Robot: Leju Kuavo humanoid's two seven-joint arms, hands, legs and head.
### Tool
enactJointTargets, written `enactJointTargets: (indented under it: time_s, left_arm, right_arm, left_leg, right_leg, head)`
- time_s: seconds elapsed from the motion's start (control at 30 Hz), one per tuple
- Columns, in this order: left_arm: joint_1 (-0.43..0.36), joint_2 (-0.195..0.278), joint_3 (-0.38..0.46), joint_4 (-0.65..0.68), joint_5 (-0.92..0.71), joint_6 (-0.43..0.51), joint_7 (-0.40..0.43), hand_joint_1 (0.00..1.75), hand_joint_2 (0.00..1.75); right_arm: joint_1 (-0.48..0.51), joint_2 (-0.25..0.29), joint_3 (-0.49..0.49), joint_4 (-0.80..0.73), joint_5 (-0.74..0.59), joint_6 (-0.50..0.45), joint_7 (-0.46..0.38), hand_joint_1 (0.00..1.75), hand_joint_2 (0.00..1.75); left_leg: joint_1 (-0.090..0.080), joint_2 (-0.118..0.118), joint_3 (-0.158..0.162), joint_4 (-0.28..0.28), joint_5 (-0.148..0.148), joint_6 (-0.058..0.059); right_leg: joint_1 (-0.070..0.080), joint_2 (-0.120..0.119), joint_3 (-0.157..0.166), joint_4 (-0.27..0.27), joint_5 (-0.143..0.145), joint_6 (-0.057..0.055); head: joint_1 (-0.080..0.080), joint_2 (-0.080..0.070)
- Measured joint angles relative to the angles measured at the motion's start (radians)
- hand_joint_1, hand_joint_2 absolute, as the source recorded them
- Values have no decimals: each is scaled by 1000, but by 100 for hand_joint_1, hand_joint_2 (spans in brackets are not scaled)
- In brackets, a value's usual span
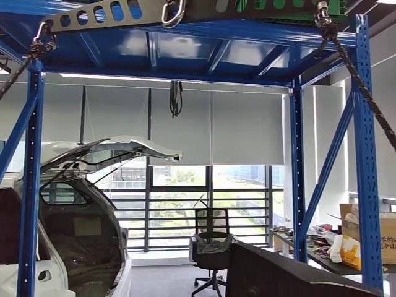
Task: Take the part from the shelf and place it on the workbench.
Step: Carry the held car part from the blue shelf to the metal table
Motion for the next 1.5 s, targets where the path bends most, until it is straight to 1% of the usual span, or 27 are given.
enactJointTargets:
  time_s: [0.03,0.07,0.1,0.2,0.27,0.33,0.4,0.5,0.53,0.57,0.6,0.7,0.77,0.83,0.9,0.93,1.0,1.07,1.1,1.13,1.2,1.23,1.27,1.33,1.4,1.43,1.5]
  left_arm:
    - [2,3,1,0,3,4,30,0,175]
    - [4,9,2,0,7,7,63,0,175]
    - [7,16,4,0,11,11,97,0,175]
    - [14,43,18,0,23,28,187,0,175]
    - [18,57,29,0,27,38,219,0,175]
    - [21,68,37,-1,28,45,232,0,175]
    - [22,76,43,-1,29,49,239,0,175]
    - [27,82,51,-2,32,50,240,0,175]
    - [28,83,53,-2,32,49,240,0,175]
    - [29,83,55,-2,32,48,239,0,175]
    - [29,83,56,-2,31,47,237,0,175]
    - [27,82,58,-2,28,42,233,0,175]
    - [26,82,58,-2,25,41,232,0,175]
    - [26,82,58,-2,23,40,229,0,175]
    - [25,82,58,-2,22,41,224,0,175]
    - [25,82,58,-2,22,41,221,0,175]
    - [26,81,58,-2,22,42,213,0,175]
    - [29,82,58,-2,25,43,200,0,175]
    - [29,82,59,-2,26,44,193,0,175]
    - [29,84,59,-2,26,45,188,0,175]
    - [28,87,59,-2,26,46,180,0,175]
    - [27,88,59,-2,26,47,177,0,175]
    - [26,89,59,-2,26,48,174,0,175]
    - [25,91,59,-2,26,49,169,0,175]
    - [22,93,59,-2,26,50,164,0,175]
    - [22,95,59,-2,26,50,162,0,175]
    - [22,98,59,-2,25,50,158,0,175]
  right_arm:
    - [0,2,-2,0,-8,4,-3,175,175]
    - [0,4,-5,1,-15,9,-6,175,175]
    - [0,6,-8,2,-21,15,-9,175,175]
    - [-3,11,-16,4,-32,28,-16,175,175]
    - [-6,16,-20,5,-34,29,-20,175,175]
    - [-6,18,-25,6,-35,29,-22,175,175]
    - [-5,19,-33,6,-38,30,-22,175,175]
    - [-2,19,-41,11,-46,36,-21,175,175]
    - [3,19,-42,13,-47,39,-21,175,175]
    - [8,19,-42,16,-48,42,-21,175,175]
    - [13,19,-42,18,-48,45,-23,175,175]
    - [19,19,-43,20,-48,54,-29,175,175]
    - [20,19,-44,19,-49,60,-34,175,175]
    - [24,19,-44,19,-49,66,-36,175,175]
    - [28,20,-44,19,-50,70,-38,175,175]
    - [28,22,-44,19,-50,71,-39,175,175]
    - [29,26,-43,19,-48,72,-41,175,175]
    - [31,31,-42,20,-42,72,-44,175,175]
    - [32,32,-42,20,-39,72,-47,175,175]
    - [32,34,-42,20,-38,72,-50,175,175]
    - [31,37,-42,17,-37,72,-56,175,175]
    - [31,39,-42,15,-35,72,-57,175,175]
    - [32,41,-42,12,-33,72,-59,175,175]
    - [40,43,-43,3,-29,71,-60,175,175]
    - [49,43,-44,-9,-27,70,-60,175,175]
    - [50,43,-44,-14,-27,70,-60,175,175]
    - [51,43,-43,-20,-27,73,-60,175,175]
  left_leg:
    - [2,0,-12,56,-19,-4]
    - [4,0,-9,81,-17,-7]
    - [6,0,12,65,3,-9]
    - [15,-31,137,-124,61,-11]
    - [17,-54,175,-194,61,-6]
    - [16,-46,170,-199,62,7]
    - [18,-31,165,-202,69,23]
    - [17,-5,157,-203,77,37]
    - [16,4,155,-203,78,38]
    - [15,12,154,-203,78,39]
    - [14,20,153,-202,78,39]
    - [11,40,155,-202,78,36]
    - [7,52,152,-201,79,28]
    - [5,64,149,-202,79,18]
    - [7,52,141,-185,59,10]
    - [8,38,127,-149,33,7]
    - [9,12,71,-22,-33,5]
    - [9,4,25,78,-61,3]
    - [10,3,25,77,-46,3]
    - [11,0,42,36,-13,3]
    - [18,-29,96,-93,57,3]
    - [20,-44,117,-142,74,4]
    - [21,-56,126,-166,78,5]
    - [20,-51,126,-172,71,10]
    - [21,-36,126,-174,75,19]
    - [23,-26,127,-176,77,25]
    - [22,-7,126,-176,76,32]
  right_leg:
    - [0,3,-11,2,7,0]
    - [0,8,-22,5,14,2]
    - [0,14,-32,10,19,4]
    - [-2,33,-63,34,24,14]
    - [-1,45,-81,50,29,24]
    - [-3,55,-93,55,35,37]
    - [-4,42,-109,84,12,48]
    - [-9,14,-182,260,-86,61]
    - [-10,12,-203,318,-108,65]
    - [-11,10,-209,343,-111,67]
    - [-12,8,-194,326,-95,67]
    - [-6,-26,-85,124,-7,56]
    - [1,-45,-54,52,8,45]
    - [2,-34,-57,45,9,36]
    - [-2,-21,-59,37,16,24]
    - [-4,-16,-59,33,19,17]
    - [-4,-3,-62,32,23,11]
    - [-3,14,-64,33,24,9]
    - [-3,23,-64,35,24,9]
    - [-4,33,-63,37,23,10]
    - [-3,53,-68,49,19,16]
    - [-2,63,-75,57,17,20]
    - [-2,72,-83,63,16,25]
    - [-4,87,-94,68,19,34]
    - [-4,72,-102,85,6,43]
    - [-4,54,-115,116,-15,49]
    - [-8,20,-166,234,-78,58]
  head:
    - [0,0]
    - [0,0]
    - [0,0]
    - [0,0]
    - [0,0]
    - [0,0]
    - [0,0]
    - [0,0]
    - [0,0]
    - [0,0]
    - [0,0]
    - [0,0]
    - [0,0]
    - [0,0]
    - [0,0]
    - [0,0]
    - [0,0]
    - [0,0]
    - [0,0]
    - [0,0]
    - [0,0]
    - [0,0]
    - [0,0]
    - [-1,0]
    - [0,0]
    - [0,0]
    - [0,0]
